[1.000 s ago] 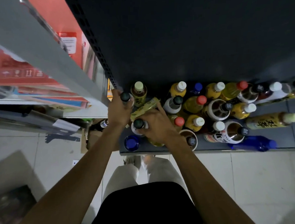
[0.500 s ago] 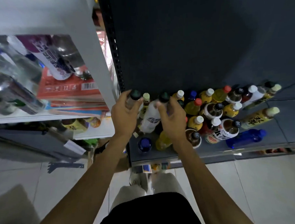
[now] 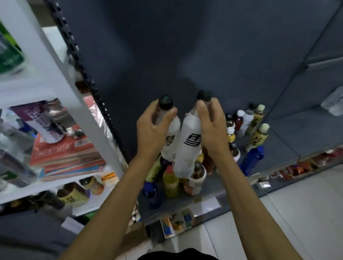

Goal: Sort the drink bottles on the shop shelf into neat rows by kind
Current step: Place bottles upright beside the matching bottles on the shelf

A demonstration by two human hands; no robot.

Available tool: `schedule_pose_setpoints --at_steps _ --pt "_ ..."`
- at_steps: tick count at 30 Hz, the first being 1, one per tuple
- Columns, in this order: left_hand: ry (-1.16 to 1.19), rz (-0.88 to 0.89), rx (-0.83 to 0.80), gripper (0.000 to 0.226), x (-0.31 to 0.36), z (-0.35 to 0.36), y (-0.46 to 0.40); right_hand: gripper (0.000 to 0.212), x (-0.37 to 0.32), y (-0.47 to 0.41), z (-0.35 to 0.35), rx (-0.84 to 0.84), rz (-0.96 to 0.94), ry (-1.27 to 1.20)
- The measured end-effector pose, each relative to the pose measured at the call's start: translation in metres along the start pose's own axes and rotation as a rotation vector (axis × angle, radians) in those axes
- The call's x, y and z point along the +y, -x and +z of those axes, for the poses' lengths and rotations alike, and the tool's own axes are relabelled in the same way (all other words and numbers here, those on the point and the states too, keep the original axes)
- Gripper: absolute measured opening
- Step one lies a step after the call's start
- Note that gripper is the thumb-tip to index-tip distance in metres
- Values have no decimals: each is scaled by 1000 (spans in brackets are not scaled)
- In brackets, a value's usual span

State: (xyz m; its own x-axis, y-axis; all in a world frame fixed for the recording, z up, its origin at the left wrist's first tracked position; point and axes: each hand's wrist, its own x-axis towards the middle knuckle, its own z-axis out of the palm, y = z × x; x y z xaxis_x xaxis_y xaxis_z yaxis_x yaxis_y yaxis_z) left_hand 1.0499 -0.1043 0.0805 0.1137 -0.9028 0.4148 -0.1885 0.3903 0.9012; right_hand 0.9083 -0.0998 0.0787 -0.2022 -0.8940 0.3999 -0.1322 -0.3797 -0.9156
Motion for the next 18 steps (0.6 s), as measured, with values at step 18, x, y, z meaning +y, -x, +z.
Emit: schedule_pose_setpoints --at_steps 18 --pt "26 -328 -877 35 30 329 196 26 60 162 -346 564 495 223"
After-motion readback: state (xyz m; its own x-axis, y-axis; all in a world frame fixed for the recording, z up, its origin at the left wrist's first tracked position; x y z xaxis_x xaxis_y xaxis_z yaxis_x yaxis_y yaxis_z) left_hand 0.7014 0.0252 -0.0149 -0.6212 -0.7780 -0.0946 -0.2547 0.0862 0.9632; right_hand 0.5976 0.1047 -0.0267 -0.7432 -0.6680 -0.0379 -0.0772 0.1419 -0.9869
